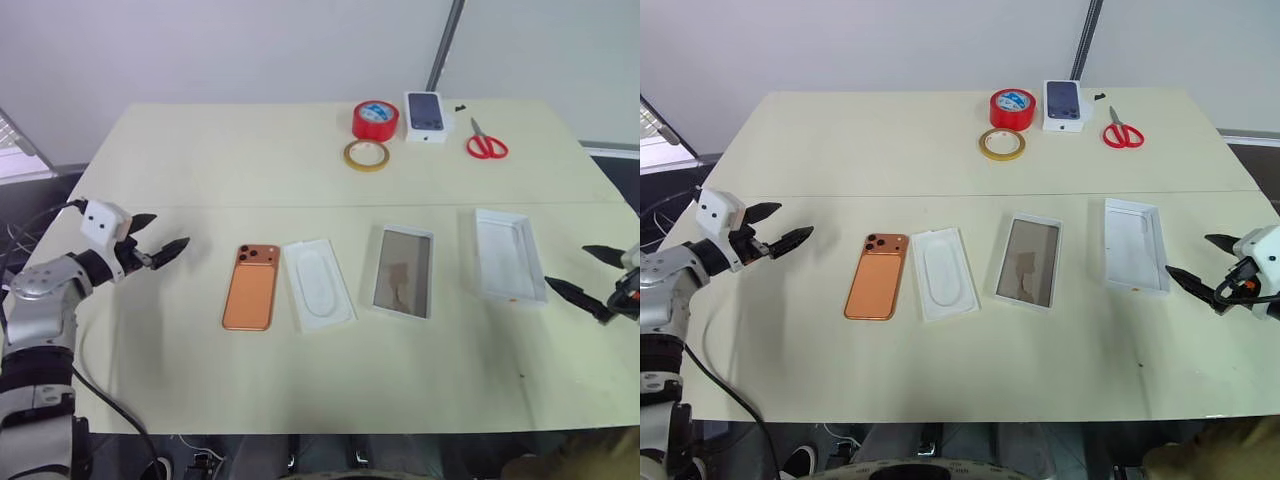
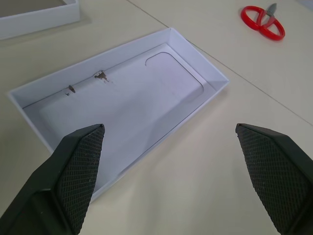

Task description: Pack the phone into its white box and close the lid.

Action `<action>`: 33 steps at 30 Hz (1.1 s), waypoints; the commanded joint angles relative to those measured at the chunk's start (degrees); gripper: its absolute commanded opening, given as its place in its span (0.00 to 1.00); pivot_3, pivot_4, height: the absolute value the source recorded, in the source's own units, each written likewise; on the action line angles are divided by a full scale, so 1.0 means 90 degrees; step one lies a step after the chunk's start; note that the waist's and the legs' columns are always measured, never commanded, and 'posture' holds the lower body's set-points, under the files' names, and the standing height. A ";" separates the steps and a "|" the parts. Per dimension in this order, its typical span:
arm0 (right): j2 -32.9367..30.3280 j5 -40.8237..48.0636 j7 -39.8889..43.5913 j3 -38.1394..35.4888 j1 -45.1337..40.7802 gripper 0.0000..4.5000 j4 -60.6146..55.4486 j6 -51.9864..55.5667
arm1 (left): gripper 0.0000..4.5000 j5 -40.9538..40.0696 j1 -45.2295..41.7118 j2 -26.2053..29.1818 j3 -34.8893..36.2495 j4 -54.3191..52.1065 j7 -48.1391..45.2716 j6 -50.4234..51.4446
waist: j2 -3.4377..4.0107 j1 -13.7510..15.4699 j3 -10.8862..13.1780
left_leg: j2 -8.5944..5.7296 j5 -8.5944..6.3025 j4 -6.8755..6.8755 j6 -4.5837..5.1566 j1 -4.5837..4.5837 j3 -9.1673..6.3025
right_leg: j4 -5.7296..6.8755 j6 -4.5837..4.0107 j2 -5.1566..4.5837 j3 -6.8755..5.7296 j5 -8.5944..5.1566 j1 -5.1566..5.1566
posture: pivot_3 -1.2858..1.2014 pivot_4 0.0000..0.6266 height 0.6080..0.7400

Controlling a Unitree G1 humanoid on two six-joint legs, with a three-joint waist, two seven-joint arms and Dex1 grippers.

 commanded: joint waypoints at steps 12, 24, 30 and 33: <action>0.0133 0.0161 -0.0029 0.0531 -0.0378 1.00 -0.1231 0.0359 | 1.00 -0.0479 0.0167 -0.0421 -0.0382 -0.1934 0.0327 0.2142 | 0.0000 0.0000 0.0000 | 0.0000 0.0000 0.0003 0.0000 0.0000 0.0000 | 0.0005 0.0001 0.0001 0.0000 0.0001 0.0002 | 0.52 0.24 1.00; 0.0526 0.0550 -0.0097 0.1474 -0.0758 1.00 -0.3187 0.1545 | 1.00 -0.2923 0.0214 -0.0299 -0.0725 -0.4741 0.0918 0.7938 | -0.0004 -0.0009 0.0003 | 0.0000 0.0001 0.0011 0.0001 -0.0003 -0.0003 | 0.0010 0.0002 0.0003 -0.0001 0.0001 0.0001 | 0.52 0.24 1.00; 0.0583 0.0377 -0.0057 0.1550 -0.0826 1.00 -0.2912 0.1437 | 1.00 -0.3450 -0.0181 -0.1178 -0.0240 -0.4795 0.1802 0.9166 | -0.0008 0.0050 0.0005 | -0.0001 0.0001 0.0015 0.0001 -0.0004 -0.0004 | 0.0009 0.0002 0.0003 -0.0001 0.0001 0.0003 | 0.52 0.24 1.00; 0.0643 0.0356 -0.0070 0.1585 -0.0878 1.00 -0.2904 0.1432 | 1.00 -0.3474 -0.0279 -0.1594 -0.0243 -0.4883 0.2181 0.9632 | -0.0013 0.0038 0.0007 | -0.0003 0.0000 0.0026 0.0001 -0.0011 -0.0007 | 0.0008 0.0002 0.0003 -0.0002 0.0001 0.0003 | 0.52 0.24 1.00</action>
